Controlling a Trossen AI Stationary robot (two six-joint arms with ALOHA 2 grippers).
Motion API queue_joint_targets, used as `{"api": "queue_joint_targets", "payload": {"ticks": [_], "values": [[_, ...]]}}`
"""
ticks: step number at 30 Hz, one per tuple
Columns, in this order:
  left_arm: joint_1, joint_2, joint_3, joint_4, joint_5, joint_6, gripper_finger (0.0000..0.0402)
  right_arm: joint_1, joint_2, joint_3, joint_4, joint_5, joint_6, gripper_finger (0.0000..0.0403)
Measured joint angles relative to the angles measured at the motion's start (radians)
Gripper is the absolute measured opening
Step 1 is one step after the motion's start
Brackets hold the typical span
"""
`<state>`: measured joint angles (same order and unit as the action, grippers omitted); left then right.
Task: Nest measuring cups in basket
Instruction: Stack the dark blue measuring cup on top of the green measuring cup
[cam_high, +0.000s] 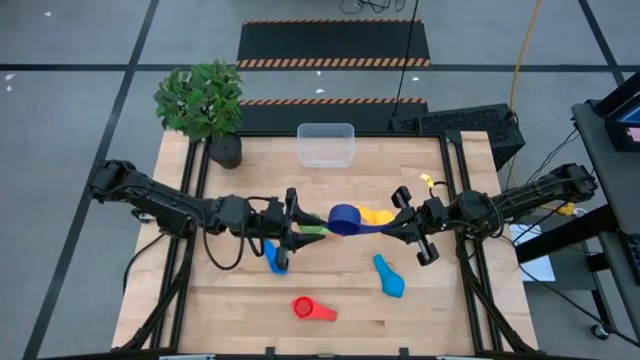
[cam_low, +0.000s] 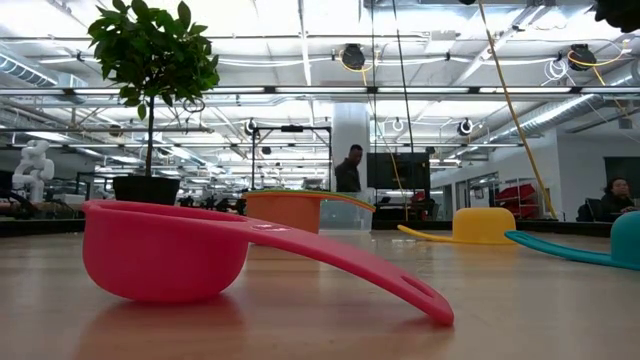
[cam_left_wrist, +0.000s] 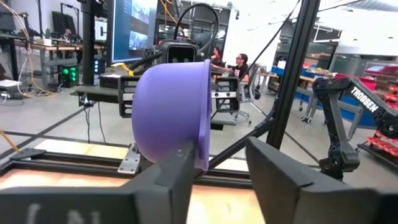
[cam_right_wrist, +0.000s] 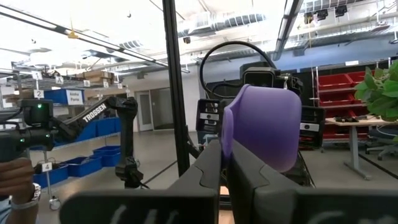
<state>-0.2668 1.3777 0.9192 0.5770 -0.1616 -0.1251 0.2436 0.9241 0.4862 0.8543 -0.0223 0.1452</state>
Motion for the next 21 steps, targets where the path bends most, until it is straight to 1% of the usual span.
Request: {"api": "queue_joint_targets", "payload": {"ticks": [3, 6, 21], "values": [[0.001, 0.000, 0.000, 0.000, 0.000, 0.015, 0.0115, 0.000, 0.000, 0.000, 0.000, 0.000, 0.000, 0.0000], [0.001, 0.000, 0.000, -0.001, 0.000, 0.016, 0.0099, 0.000, 0.000, 0.000, -0.001, 0.000, 0.000, 0.0000], [0.005, 0.000, 0.000, -0.024, -0.004, 0.033, 0.0094, -0.013, -0.001, 0.000, -0.028, 0.000, 0.005, 0.0000]]}}
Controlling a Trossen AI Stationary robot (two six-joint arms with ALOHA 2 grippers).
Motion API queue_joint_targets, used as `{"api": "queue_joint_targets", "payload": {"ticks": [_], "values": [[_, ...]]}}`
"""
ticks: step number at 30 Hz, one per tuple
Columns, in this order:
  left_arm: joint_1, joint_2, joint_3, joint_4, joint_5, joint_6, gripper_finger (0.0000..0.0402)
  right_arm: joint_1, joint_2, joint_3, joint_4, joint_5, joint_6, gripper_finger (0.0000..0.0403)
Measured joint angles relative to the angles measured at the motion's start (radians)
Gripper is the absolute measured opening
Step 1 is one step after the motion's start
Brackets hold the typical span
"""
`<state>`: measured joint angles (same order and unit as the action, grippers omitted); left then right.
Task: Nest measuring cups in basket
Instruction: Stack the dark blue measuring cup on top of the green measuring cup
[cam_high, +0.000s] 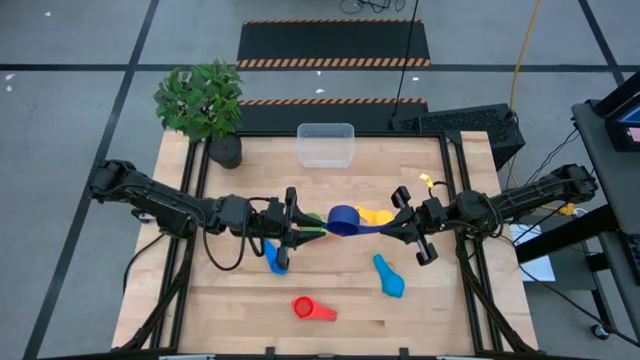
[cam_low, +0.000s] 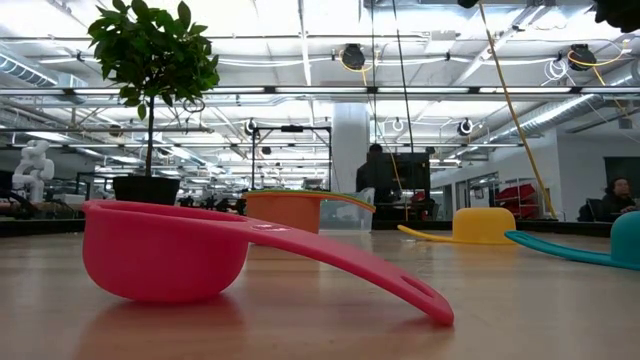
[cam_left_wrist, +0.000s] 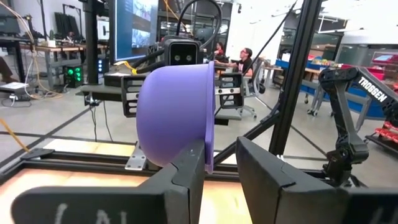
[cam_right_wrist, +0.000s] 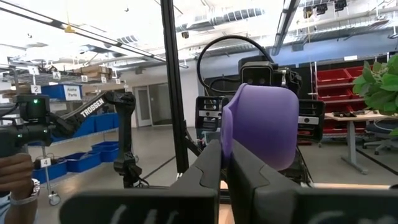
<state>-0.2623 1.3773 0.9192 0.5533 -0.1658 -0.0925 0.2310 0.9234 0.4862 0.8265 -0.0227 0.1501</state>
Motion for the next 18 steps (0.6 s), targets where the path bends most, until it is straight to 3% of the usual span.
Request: {"api": "queue_joint_targets", "payload": {"ticks": [5, 12, 18], "values": [[0.000, 0.000, 0.000, 0.000, -0.001, 0.021, 0.0083, 0.000, 0.000, 0.000, 0.000, 0.001, 0.006, 0.0000], [0.000, 0.000, 0.000, -0.004, 0.000, 0.036, 0.0010, 0.000, 0.000, 0.000, -0.004, 0.001, 0.006, 0.0000], [0.000, 0.000, 0.000, -0.005, 0.000, 0.037, 0.0016, 0.000, 0.000, 0.000, -0.009, -0.001, -0.015, 0.0007]]}}
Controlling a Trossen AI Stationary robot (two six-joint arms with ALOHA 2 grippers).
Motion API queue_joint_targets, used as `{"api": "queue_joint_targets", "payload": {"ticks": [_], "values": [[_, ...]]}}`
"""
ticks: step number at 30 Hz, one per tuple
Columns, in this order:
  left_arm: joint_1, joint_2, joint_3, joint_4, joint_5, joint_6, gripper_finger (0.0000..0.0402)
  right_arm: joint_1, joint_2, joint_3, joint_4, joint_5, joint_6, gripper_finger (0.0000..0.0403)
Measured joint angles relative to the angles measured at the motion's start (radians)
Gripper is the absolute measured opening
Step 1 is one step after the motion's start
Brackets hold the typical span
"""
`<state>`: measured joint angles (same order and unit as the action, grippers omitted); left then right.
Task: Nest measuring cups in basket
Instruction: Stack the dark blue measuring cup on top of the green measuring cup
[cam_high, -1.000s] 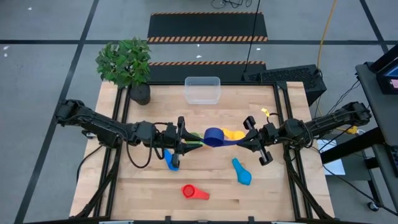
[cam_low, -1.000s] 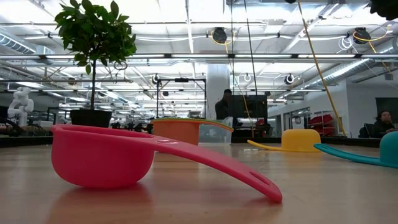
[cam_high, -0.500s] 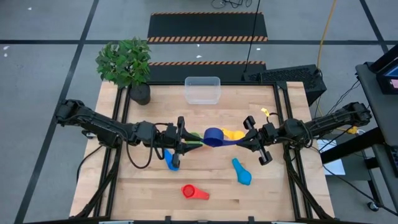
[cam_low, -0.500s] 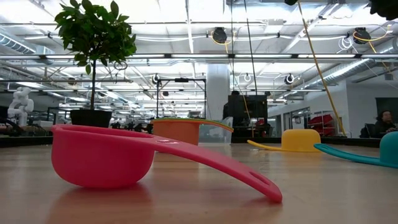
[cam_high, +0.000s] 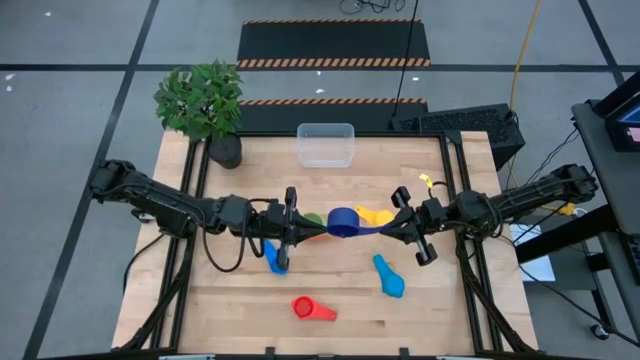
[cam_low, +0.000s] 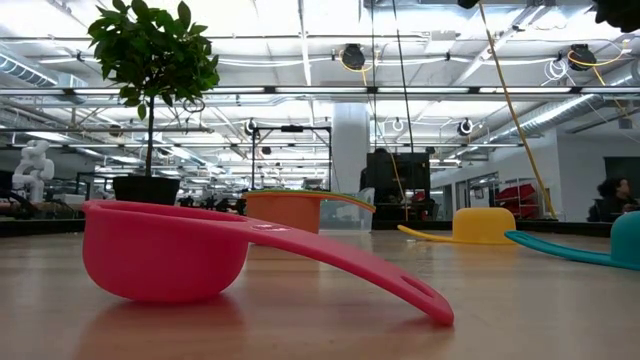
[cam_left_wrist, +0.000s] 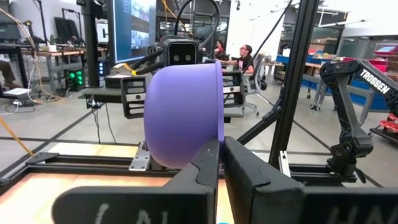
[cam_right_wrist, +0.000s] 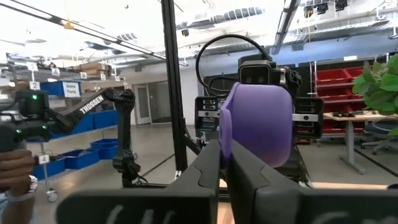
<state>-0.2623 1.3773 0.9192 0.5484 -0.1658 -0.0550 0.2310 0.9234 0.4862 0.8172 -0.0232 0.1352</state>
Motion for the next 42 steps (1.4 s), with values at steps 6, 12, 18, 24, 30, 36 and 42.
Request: {"api": "queue_joint_targets", "payload": {"ticks": [6, 12, 18, 24, 30, 36, 42], "values": [[0.000, 0.000, 0.000, -0.001, 0.003, 0.001, 0.0010, -0.001, 0.001, 0.000, -0.024, 0.011, -0.055, 0.0070], [0.000, -0.012, 0.000, -0.015, 0.043, 0.000, 0.0005, -0.001, -0.001, 0.000, -0.110, 0.067, -0.235, 0.0161], [-0.005, -0.080, 0.001, -0.131, 0.062, -0.009, 0.0009, 0.049, -0.017, 0.000, -0.255, 0.251, -0.560, 0.0221], [-0.022, -0.144, -0.004, -0.249, 0.065, 0.008, 0.0008, 0.213, 0.026, 0.000, -0.285, 0.576, -1.052, 0.0226], [0.008, -0.150, -0.068, -0.197, 0.065, -0.012, 0.0012, 0.329, 0.162, 0.000, -0.028, 0.778, -1.466, 0.0218], [0.076, -0.150, -0.138, -0.120, 0.130, -0.078, 0.0011, 0.394, 0.270, 0.000, 0.201, 0.906, -1.808, 0.0218], [0.166, -0.150, -0.194, -0.062, 0.346, -0.157, 0.0011, 0.412, 0.343, 0.003, 0.203, 0.935, -2.089, 0.0213]]}}
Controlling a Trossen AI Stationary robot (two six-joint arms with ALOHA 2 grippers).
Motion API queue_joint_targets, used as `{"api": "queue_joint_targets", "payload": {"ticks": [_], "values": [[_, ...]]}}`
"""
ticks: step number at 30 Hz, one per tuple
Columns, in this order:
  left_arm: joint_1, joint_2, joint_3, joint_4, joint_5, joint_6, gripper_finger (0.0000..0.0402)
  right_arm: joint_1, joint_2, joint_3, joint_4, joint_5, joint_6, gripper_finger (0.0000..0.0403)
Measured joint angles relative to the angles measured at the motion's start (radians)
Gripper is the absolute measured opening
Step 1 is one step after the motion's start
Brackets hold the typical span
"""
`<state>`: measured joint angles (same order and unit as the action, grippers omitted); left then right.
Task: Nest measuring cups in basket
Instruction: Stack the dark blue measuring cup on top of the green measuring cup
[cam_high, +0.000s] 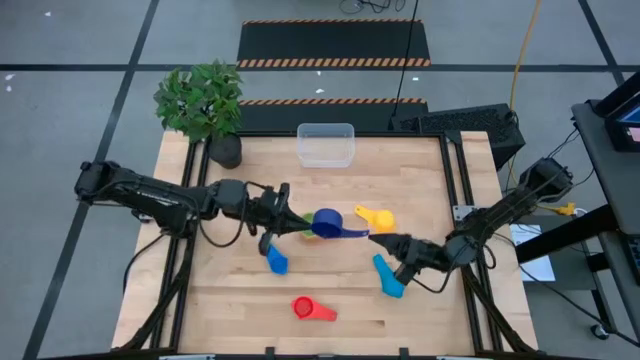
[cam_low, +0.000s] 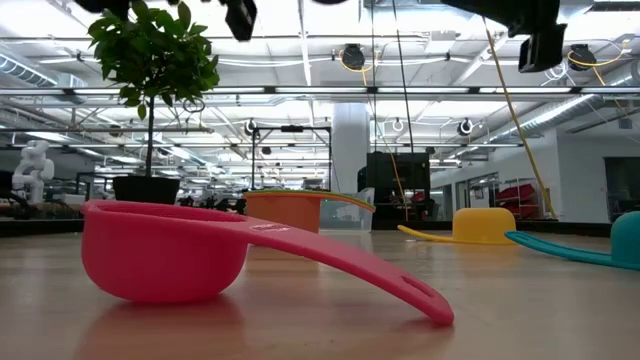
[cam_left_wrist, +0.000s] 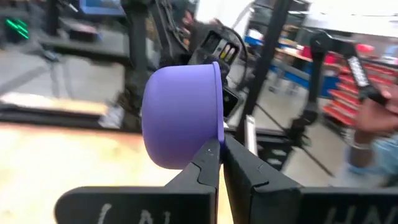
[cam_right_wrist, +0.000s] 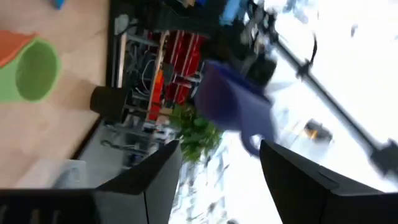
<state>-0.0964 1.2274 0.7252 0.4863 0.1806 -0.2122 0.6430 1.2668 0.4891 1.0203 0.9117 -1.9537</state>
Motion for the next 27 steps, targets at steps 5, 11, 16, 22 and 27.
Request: {"api": "queue_joint_targets", "payload": {"ticks": [5, 11, 16, 22, 27], "values": [[0.070, 0.000, -0.058, -0.004, 0.197, -0.061, 0.0010, -0.015, 0.053, 0.037, 0.006, 0.002, -0.117, 0.0201], [0.127, 0.000, -0.100, -0.004, 0.251, -0.065, 0.0012, -0.015, 0.143, 0.090, -0.009, 0.001, -0.182, 0.0187], [0.148, -0.001, -0.127, 0.052, 0.339, -0.088, 0.0009, -0.031, 0.235, 0.147, -0.038, 0.003, -0.206, 0.0169], [0.156, -0.002, -0.141, 0.069, 0.376, -0.108, 0.0012, -0.057, 0.294, 0.163, -0.042, 0.004, -0.231, 0.0156], [0.166, -0.001, -0.141, 0.068, 0.400, -0.108, 0.0008, -0.065, 0.301, 0.164, -0.042, 0.004, -0.231, 0.0155]]}}
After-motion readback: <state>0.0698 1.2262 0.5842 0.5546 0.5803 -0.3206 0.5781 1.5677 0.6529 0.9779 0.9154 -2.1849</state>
